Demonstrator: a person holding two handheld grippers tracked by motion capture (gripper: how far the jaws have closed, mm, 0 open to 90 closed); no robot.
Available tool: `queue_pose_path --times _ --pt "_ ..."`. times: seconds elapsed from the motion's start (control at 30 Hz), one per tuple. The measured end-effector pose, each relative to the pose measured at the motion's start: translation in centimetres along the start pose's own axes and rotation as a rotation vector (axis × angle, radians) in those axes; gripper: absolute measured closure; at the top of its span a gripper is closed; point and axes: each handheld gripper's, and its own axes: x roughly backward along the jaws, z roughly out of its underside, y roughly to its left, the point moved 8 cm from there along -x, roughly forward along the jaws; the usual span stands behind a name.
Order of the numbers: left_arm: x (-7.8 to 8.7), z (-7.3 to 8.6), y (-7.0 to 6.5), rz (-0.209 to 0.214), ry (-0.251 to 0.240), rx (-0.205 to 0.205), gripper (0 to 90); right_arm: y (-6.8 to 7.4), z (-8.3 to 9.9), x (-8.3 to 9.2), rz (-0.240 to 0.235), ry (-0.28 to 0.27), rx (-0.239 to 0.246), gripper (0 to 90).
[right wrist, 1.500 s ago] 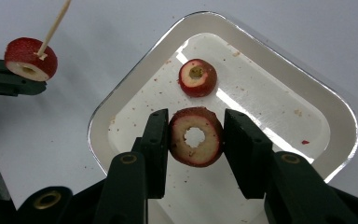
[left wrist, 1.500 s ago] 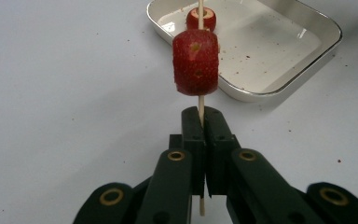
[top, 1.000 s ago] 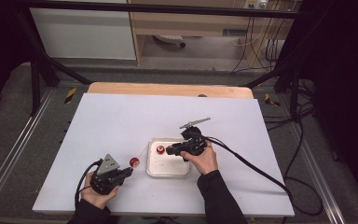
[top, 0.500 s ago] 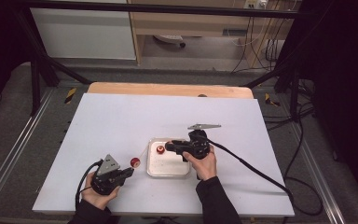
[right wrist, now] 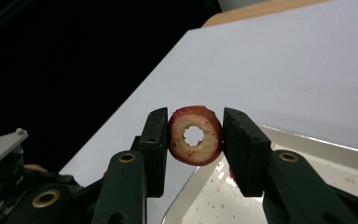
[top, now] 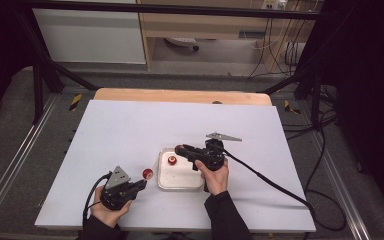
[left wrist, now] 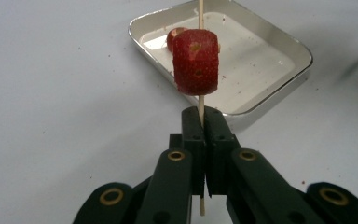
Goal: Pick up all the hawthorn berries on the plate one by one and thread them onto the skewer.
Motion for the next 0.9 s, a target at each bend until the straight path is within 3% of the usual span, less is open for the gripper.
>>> queue_pose_path --times 0.37,0.57,0.9 --pt "-0.4 -1.0 -1.3 0.004 -0.051 0.059 88.2 0.4 -1.4 0.0 -0.005 -0.155 -0.033 62.3" --pt "-0.8 -1.4 -2.2 0.008 -0.067 0.070 88.2 0.6 -2.0 0.0 -0.019 -0.237 -0.060 62.4" --pt "-1.2 -1.8 -3.2 0.006 -0.079 0.073 88.2 0.9 -2.2 0.0 -0.044 -0.289 -0.087 62.3"
